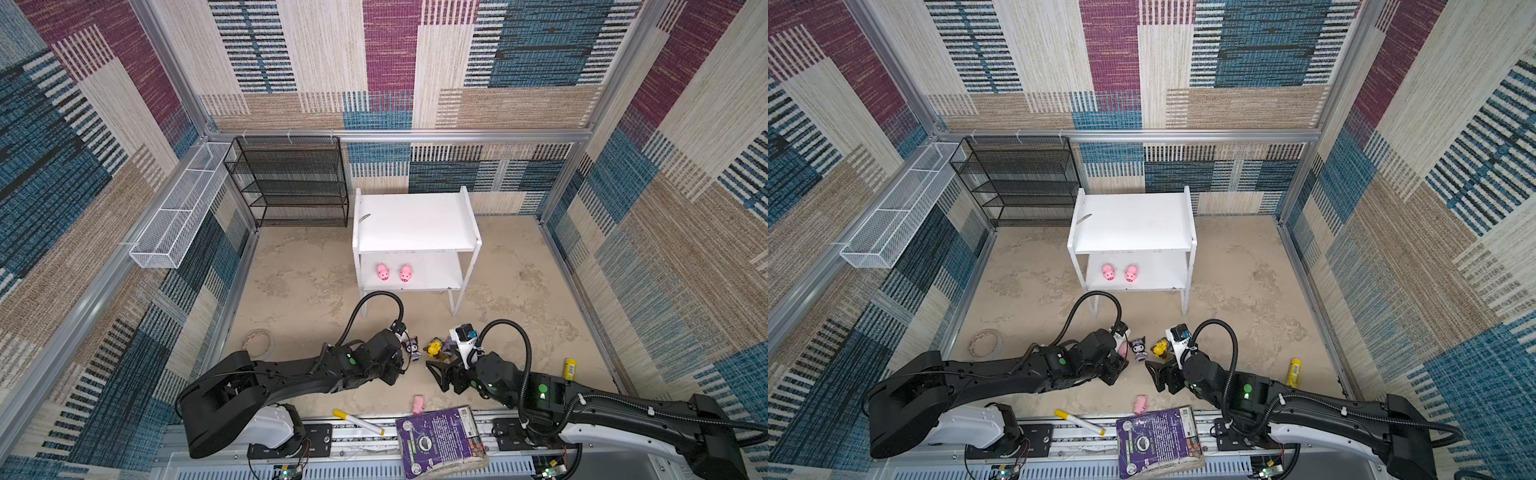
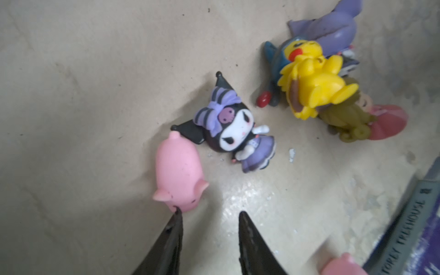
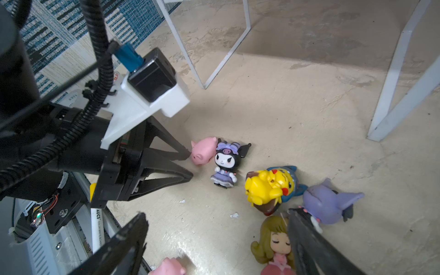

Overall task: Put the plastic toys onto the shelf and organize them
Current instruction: 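Reach the right gripper toward the pig by Kuromi while the left draws back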

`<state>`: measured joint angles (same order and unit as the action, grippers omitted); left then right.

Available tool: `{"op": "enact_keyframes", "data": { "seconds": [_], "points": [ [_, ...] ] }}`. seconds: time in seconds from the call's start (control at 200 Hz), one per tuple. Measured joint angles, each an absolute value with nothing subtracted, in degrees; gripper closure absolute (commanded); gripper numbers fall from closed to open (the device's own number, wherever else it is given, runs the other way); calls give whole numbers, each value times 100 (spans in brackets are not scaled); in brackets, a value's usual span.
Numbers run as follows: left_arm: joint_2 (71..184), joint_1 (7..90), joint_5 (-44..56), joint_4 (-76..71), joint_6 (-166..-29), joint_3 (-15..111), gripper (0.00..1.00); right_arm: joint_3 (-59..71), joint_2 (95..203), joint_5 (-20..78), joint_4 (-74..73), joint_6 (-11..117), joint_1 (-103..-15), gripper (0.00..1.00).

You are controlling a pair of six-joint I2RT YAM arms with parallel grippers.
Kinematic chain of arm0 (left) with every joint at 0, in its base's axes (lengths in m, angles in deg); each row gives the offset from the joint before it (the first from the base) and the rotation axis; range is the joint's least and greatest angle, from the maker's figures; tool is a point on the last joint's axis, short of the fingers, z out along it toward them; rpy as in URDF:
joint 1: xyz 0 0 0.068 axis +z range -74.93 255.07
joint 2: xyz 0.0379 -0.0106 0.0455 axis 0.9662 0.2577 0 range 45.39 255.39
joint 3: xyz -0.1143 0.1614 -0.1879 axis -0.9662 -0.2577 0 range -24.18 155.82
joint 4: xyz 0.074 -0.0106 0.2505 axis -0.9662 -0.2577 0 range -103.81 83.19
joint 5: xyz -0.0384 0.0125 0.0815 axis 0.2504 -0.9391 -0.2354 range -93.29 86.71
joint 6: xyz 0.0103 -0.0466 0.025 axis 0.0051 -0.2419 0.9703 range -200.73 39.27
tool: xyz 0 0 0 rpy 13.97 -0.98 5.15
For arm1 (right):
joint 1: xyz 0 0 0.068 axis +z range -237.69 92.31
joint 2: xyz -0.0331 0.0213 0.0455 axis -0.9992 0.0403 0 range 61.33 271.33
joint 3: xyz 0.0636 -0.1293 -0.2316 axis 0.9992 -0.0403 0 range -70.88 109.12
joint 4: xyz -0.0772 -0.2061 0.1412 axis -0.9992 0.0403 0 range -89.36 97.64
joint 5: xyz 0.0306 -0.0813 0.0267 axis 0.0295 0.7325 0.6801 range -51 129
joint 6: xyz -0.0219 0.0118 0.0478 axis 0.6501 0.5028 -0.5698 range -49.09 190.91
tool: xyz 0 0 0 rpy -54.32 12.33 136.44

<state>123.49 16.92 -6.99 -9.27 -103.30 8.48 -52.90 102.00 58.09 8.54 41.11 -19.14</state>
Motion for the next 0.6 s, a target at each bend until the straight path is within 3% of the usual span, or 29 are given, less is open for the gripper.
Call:
{"op": "enact_keyframes", "data": {
  "seconds": [0.14,0.265,0.391,0.601],
  "points": [
    [12129,1692,-422,-1017,-10334,844,61,-5288,10318,5695,854,4096,-1914,11],
    [11661,1692,-317,-1211,-10406,748,61,-5242,10576,5400,837,4050,-1914,24],
    [10957,1692,-730,-1708,-10553,840,53,-5165,10982,5090,749,3947,-1907,34],
    [10446,1770,-1600,-2977,-10675,1596,39,-4886,11898,4653,323,3707,-1839,40]
  ]
}}
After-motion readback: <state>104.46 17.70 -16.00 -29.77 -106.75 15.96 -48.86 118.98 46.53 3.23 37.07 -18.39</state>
